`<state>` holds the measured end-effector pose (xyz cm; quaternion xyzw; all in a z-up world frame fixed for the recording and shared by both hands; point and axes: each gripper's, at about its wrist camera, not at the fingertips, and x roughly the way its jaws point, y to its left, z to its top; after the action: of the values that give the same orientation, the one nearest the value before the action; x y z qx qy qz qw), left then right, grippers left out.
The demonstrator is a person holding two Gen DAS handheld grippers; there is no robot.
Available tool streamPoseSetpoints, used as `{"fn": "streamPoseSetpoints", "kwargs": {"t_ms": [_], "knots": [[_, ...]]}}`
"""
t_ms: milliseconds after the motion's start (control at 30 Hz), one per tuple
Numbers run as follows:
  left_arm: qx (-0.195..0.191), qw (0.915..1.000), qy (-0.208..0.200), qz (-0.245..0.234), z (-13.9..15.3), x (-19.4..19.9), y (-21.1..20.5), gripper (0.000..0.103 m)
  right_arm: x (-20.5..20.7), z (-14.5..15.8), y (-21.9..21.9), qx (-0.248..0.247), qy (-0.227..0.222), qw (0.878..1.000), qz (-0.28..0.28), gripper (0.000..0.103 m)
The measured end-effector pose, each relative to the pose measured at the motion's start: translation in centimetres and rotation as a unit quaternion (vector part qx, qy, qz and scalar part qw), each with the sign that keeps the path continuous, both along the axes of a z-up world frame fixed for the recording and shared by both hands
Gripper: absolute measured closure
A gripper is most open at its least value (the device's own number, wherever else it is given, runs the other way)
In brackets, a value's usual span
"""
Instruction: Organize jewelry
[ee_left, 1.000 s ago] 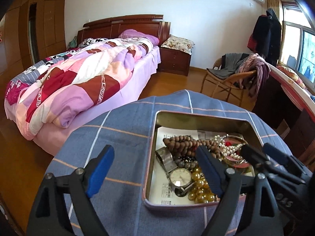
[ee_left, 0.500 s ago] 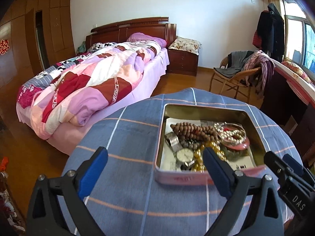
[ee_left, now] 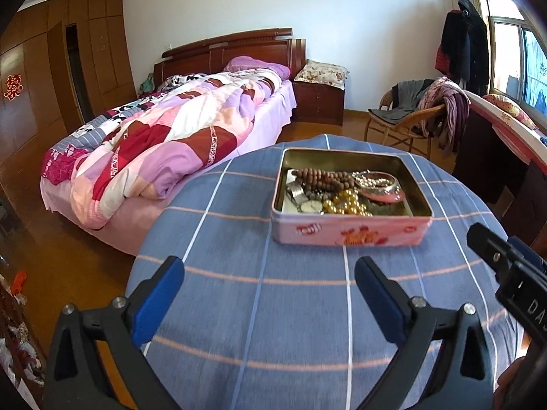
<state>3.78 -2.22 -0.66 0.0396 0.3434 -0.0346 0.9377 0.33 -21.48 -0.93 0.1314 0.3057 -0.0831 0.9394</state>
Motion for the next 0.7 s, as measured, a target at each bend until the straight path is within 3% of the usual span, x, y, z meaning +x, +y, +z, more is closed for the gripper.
{"fn": "streamPoseSetpoints", "kwargs": {"t_ms": [267,600,700], "knots": [[-0.016,0.9998,-0.014,0.006,1.0,-3.3,0.5,0.000,-3.7,1.2,0.4,-0.005,-0.013,1.000,-0.005,0.021],[0.008,0.9969,-0.077,0.009,4.1,-6.9,0.7,0.000,-7.1,5.1,1.5,-0.021,-0.066,0.998,-0.009,0.021],[-0.005,0.9957,-0.092,0.008,5.2,-7.5,1.1,0.000,-8.0,6.5,2.0,-0.033,-0.086,0.996,-0.010,0.020]]}}
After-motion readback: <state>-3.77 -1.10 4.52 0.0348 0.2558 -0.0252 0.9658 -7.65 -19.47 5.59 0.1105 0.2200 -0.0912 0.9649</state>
